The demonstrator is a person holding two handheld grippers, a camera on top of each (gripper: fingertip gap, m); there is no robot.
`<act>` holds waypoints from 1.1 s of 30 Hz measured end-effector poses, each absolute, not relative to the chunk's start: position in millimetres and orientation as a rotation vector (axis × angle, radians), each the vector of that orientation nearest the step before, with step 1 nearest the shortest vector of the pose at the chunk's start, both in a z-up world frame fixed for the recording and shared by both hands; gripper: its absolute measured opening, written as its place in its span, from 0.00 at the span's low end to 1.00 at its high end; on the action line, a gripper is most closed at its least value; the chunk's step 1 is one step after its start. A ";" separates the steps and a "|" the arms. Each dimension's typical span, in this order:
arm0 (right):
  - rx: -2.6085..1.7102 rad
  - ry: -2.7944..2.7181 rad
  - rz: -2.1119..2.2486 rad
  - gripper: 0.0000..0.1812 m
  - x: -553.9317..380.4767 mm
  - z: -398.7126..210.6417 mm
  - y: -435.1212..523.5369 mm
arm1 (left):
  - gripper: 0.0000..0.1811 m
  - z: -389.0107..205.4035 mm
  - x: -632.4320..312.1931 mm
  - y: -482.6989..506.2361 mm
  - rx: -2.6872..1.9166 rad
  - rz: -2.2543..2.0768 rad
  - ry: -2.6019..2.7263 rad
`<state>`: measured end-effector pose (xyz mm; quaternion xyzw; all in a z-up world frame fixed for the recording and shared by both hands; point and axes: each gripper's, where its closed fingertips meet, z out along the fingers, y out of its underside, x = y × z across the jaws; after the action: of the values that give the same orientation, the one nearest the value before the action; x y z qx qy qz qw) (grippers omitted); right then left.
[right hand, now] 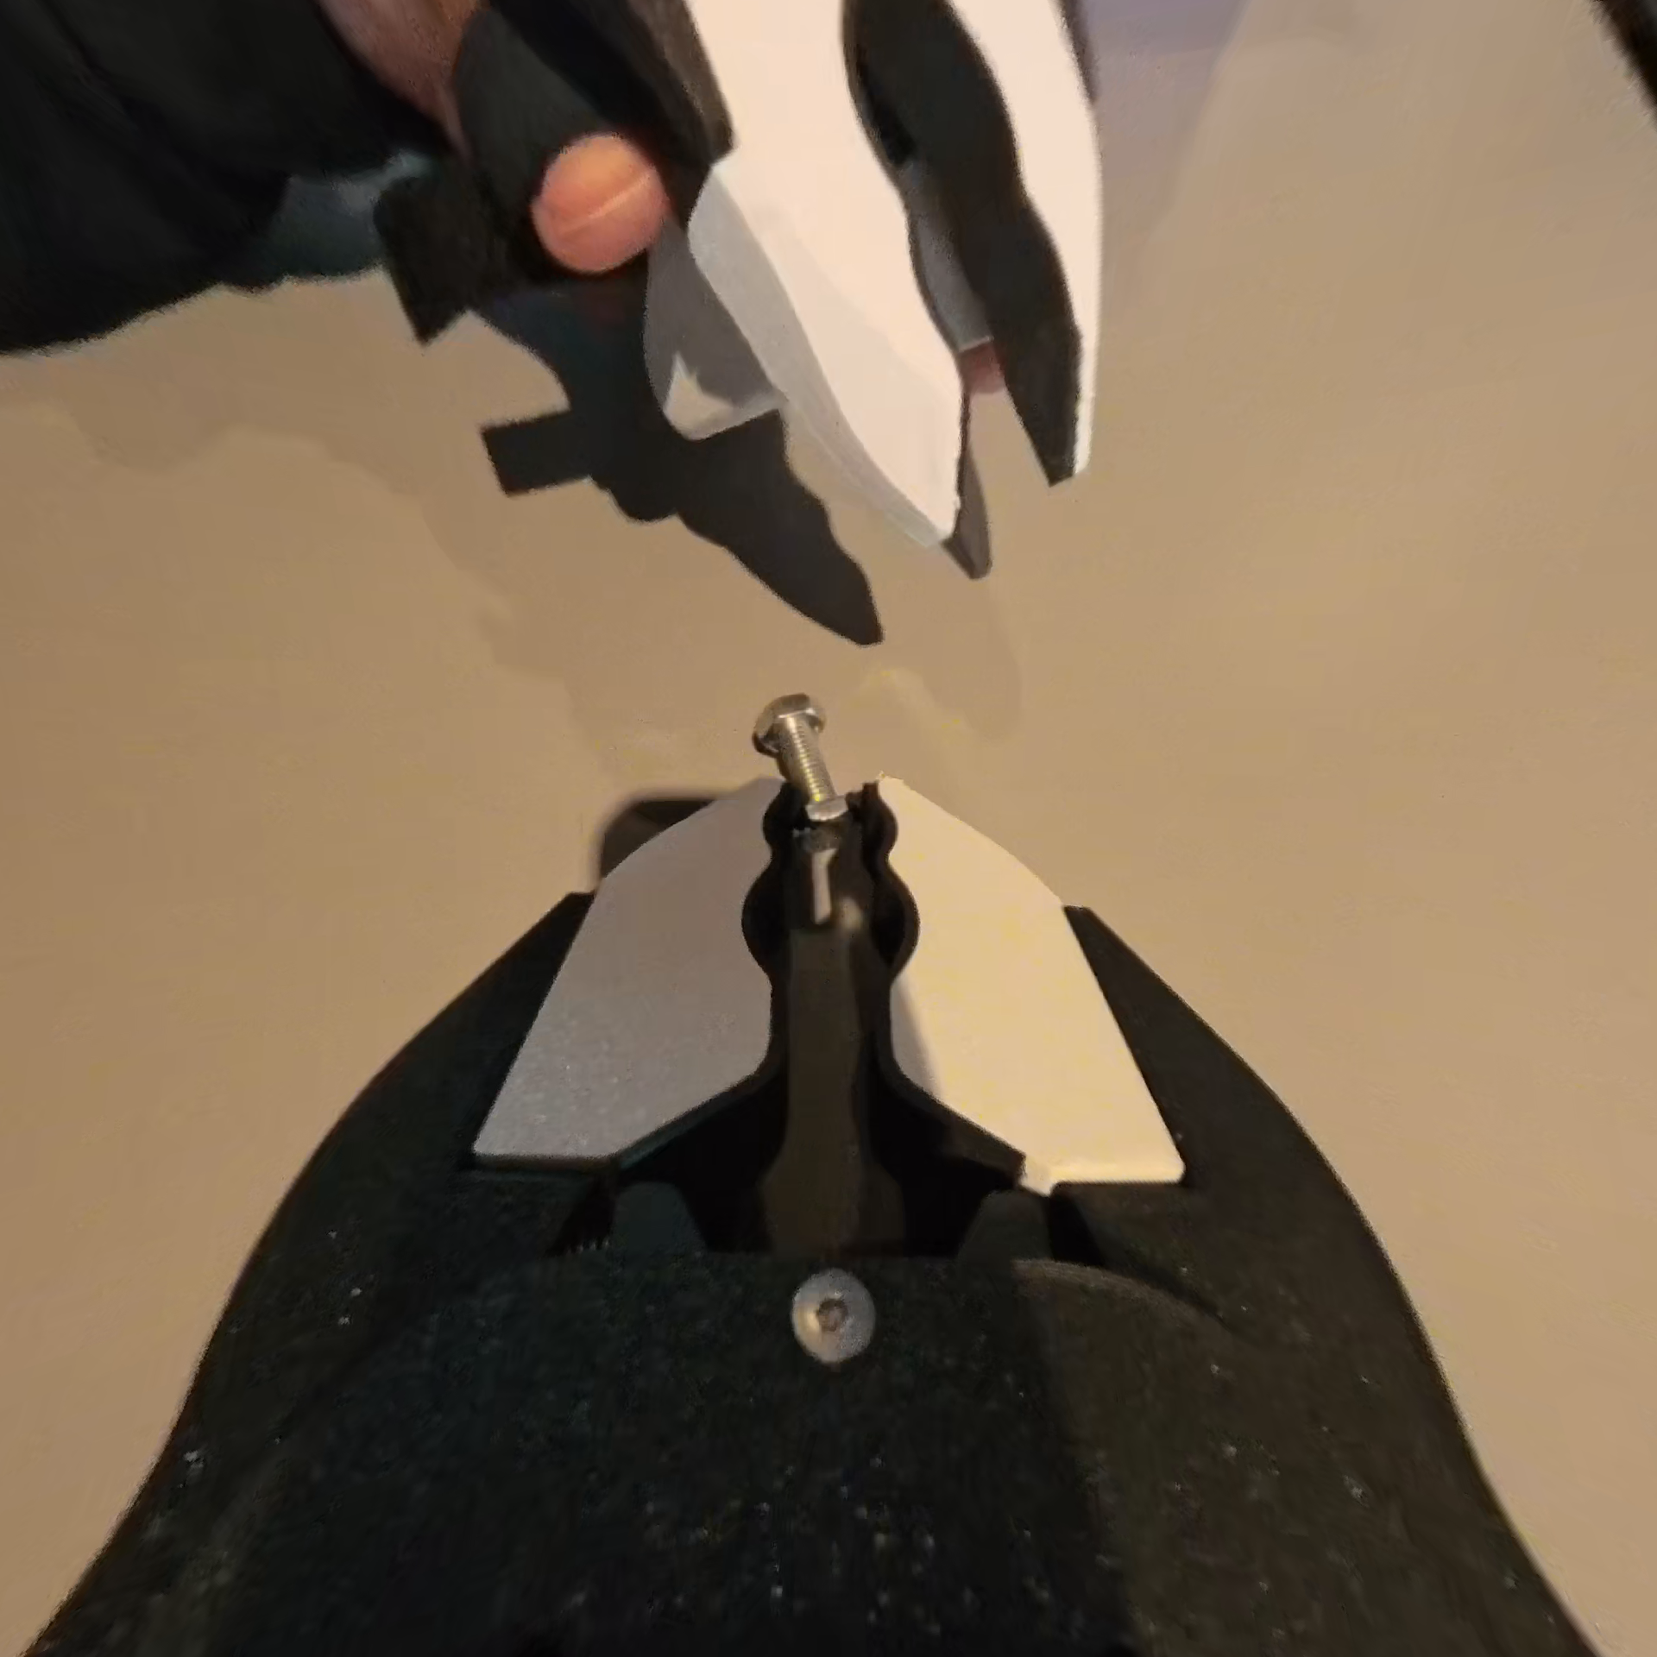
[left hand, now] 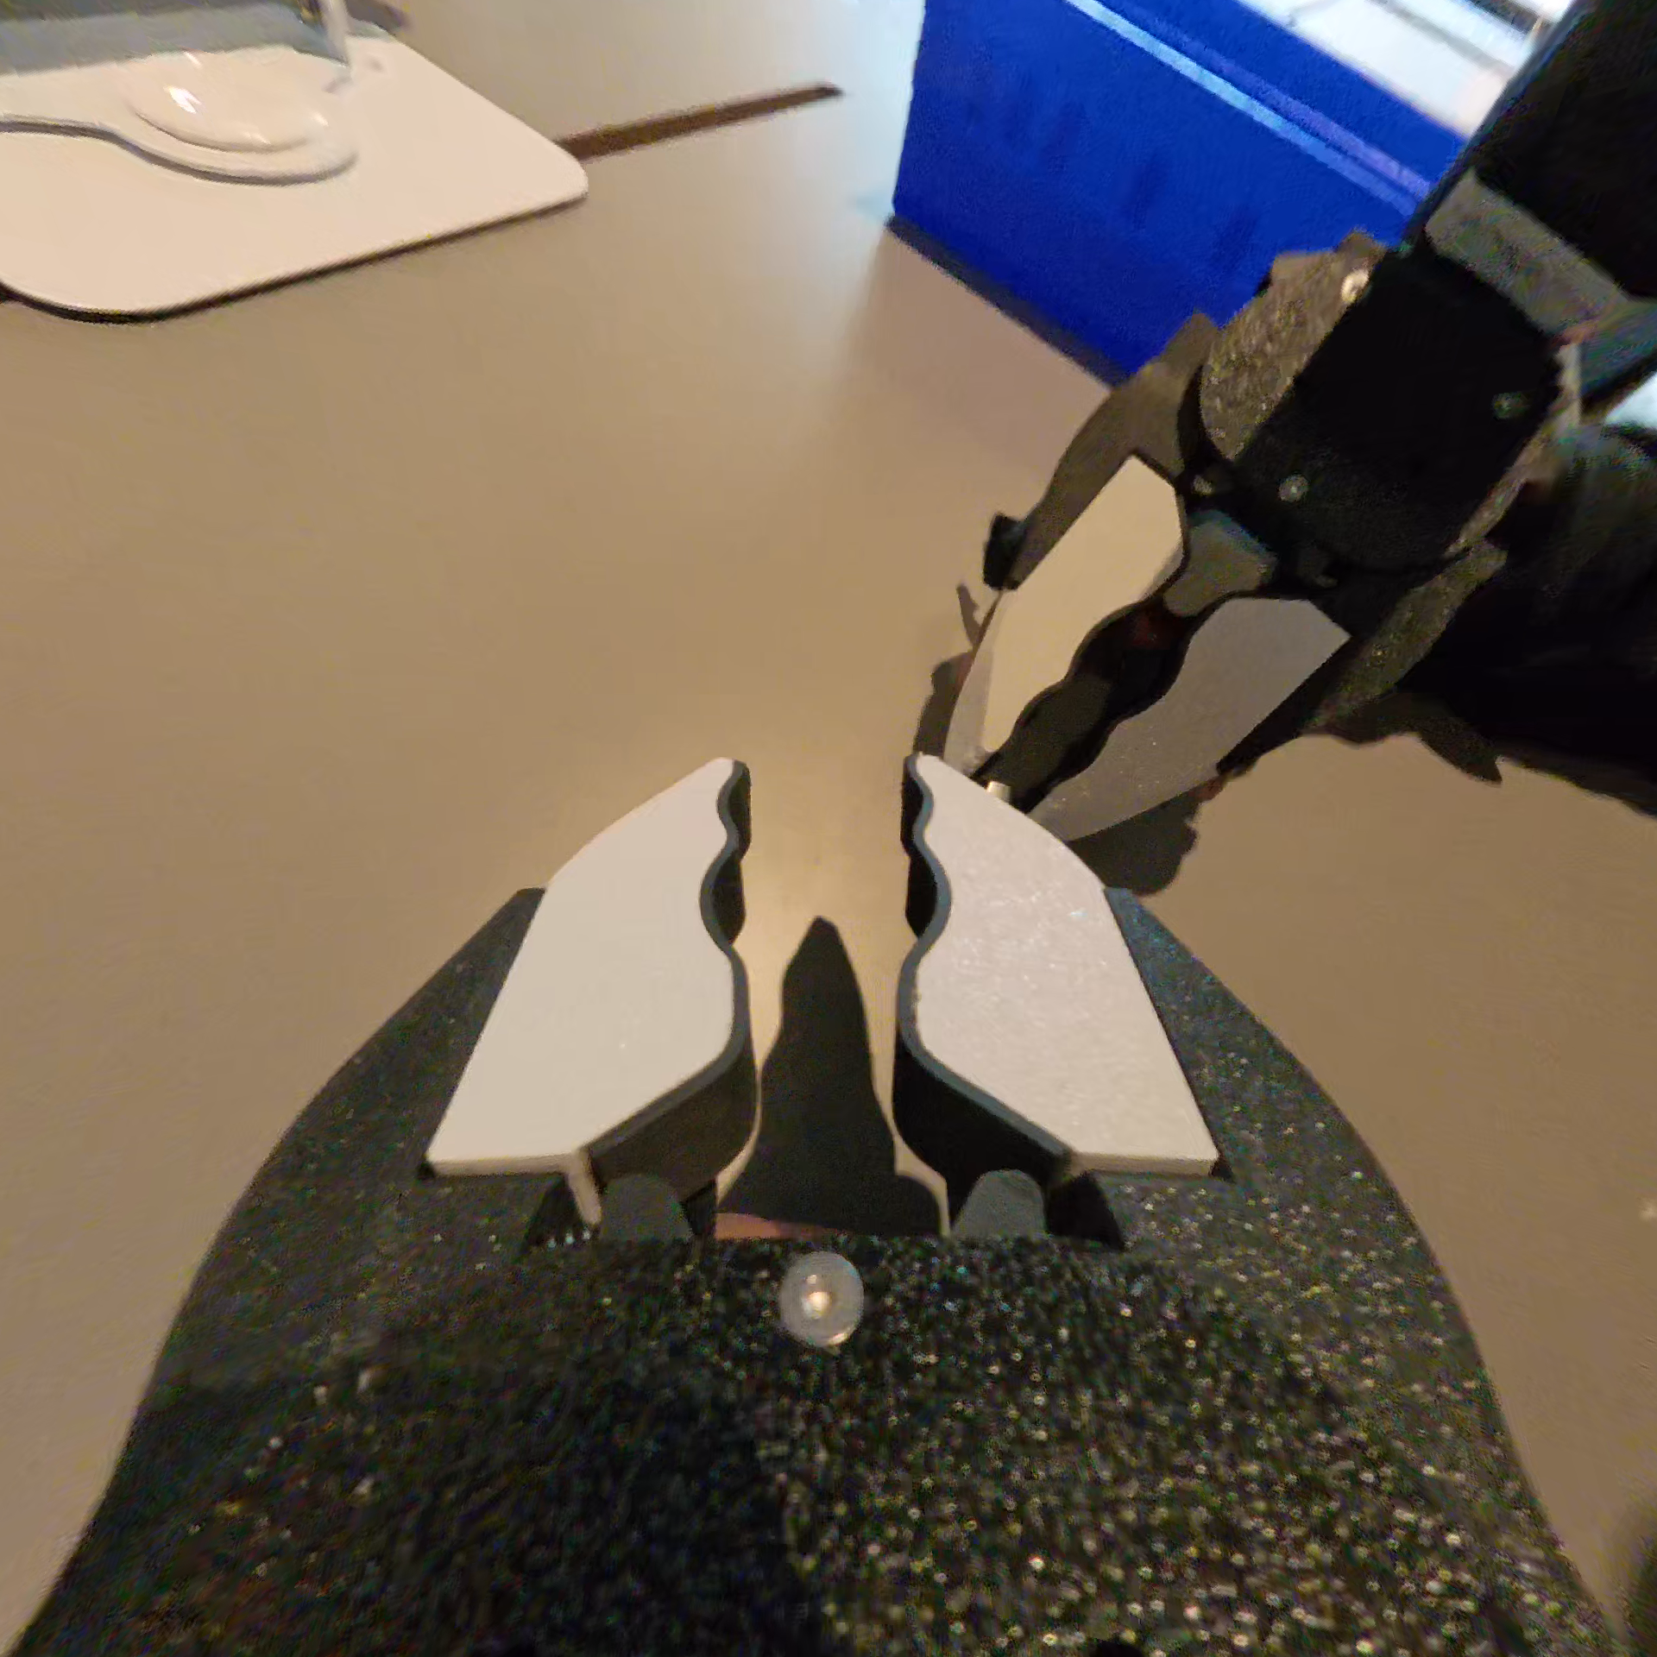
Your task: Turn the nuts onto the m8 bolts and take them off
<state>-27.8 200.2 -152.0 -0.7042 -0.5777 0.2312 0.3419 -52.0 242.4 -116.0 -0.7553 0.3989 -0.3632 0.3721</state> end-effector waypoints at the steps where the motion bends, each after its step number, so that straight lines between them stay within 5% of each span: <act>1: -1.825 -1.457 0.633 0.08 -26.7 -146.8 202.7 | 0.17 -112.9 -52.7 245.8 -1.928 -0.952 0.980; 16: -1.396 -0.562 1.503 0.08 11.2 -25.1 232.2 | 0.12 -50.4 -18.2 236.1 -1.556 -1.489 0.611; 33: -1.238 -0.274 1.845 0.08 -3.9 -13.8 221.3 | 0.06 -15.2 0.0 224.0 -1.305 -1.425 0.490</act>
<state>-3.9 221.3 -13.8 -0.4977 -0.1103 0.7415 0.4362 0.0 224.0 -15.2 -0.5496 0.2065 -0.6001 0.5433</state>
